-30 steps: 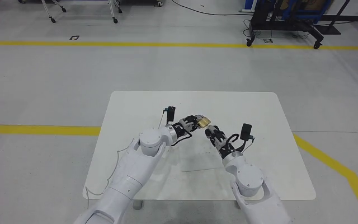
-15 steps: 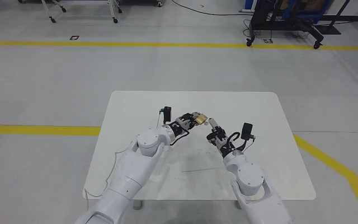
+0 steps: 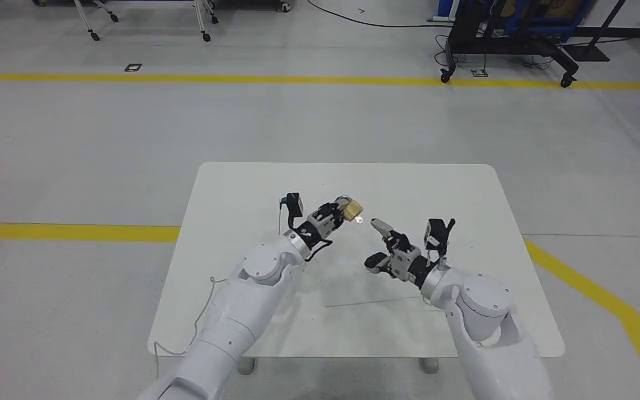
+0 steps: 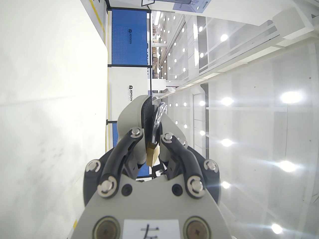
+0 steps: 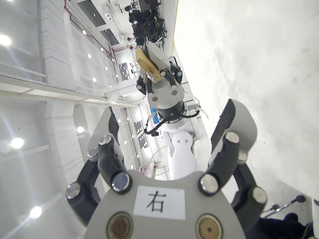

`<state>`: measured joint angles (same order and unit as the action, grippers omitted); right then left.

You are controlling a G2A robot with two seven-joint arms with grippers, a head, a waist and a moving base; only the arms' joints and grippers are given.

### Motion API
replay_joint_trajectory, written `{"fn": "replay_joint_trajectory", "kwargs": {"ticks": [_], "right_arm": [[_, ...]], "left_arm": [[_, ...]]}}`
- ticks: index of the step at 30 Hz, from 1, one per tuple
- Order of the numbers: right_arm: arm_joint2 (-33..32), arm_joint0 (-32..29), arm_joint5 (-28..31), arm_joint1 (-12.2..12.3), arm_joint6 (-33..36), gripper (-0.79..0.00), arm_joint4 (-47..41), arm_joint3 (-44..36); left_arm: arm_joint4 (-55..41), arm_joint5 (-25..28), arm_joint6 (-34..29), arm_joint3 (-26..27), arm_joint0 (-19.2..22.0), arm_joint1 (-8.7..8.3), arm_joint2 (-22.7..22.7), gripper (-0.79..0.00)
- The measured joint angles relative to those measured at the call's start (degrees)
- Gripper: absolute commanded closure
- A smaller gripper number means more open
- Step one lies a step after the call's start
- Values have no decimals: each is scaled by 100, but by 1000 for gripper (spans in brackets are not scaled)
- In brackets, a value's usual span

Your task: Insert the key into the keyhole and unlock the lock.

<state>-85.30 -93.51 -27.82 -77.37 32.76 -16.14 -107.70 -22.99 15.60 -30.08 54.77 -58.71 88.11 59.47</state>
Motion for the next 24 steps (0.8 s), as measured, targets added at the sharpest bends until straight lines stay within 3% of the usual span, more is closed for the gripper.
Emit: {"fn": "replay_joint_trajectory", "kwargs": {"ticks": [3,10,18,22,24], "right_arm": [[-33,61,-86,28,201,-323,-121,43],[286,413,-43,11,-74,-314,-333,376],[401,548,467,10,-417,-329,-429,610],[435,550,517,26,-498,-225,-384,621],[422,565,520,35,-521,-212,-398,639]], "left_arm": [[13,88,13,-62,20,16,-36,0],[26,113,-69,-150,57,36,-87,0],[-94,100,-247,-206,84,41,-64,0],[-139,75,-308,-221,93,40,-50,0],[-143,64,-330,-223,98,41,-49,0]]}}
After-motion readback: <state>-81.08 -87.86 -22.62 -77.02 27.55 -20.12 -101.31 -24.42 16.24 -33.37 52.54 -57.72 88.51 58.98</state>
